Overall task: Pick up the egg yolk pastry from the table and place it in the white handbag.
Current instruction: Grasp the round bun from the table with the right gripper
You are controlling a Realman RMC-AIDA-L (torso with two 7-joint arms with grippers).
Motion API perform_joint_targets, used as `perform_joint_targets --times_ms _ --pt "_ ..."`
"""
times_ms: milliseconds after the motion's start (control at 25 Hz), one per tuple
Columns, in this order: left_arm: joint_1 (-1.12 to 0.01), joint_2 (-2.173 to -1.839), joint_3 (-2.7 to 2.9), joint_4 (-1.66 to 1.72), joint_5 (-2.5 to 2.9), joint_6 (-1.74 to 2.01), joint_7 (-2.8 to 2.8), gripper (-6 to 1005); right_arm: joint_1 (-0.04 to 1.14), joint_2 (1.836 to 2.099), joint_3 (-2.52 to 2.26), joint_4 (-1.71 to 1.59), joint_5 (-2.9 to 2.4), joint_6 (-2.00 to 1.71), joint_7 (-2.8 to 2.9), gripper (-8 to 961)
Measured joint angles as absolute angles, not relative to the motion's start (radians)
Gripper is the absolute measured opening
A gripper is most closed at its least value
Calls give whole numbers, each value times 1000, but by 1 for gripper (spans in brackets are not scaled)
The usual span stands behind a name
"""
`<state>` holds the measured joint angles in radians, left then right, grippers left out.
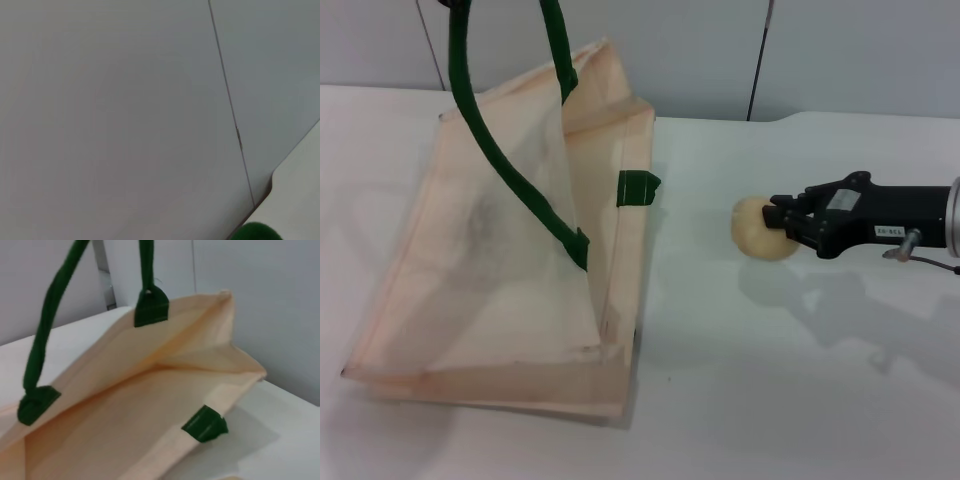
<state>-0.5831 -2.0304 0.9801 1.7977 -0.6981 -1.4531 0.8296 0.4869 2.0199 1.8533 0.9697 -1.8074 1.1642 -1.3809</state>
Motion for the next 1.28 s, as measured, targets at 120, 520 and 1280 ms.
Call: perform_joint_targets --times_ms 120,520,1280 --pt "-582 -2031 979 1798 -698 -1453 830 135 483 2018 1860 959 -1825 1156 -1381 146" --pt "-583 -2031 979 1798 -698 -1459 828 137 565 2016 1900 788 -1972 1143 -1381 78" --pt "-579 -2031 979 1805 -696 -1462 826 142 578 2017 1890 794 -1979 1170 -1362 220"
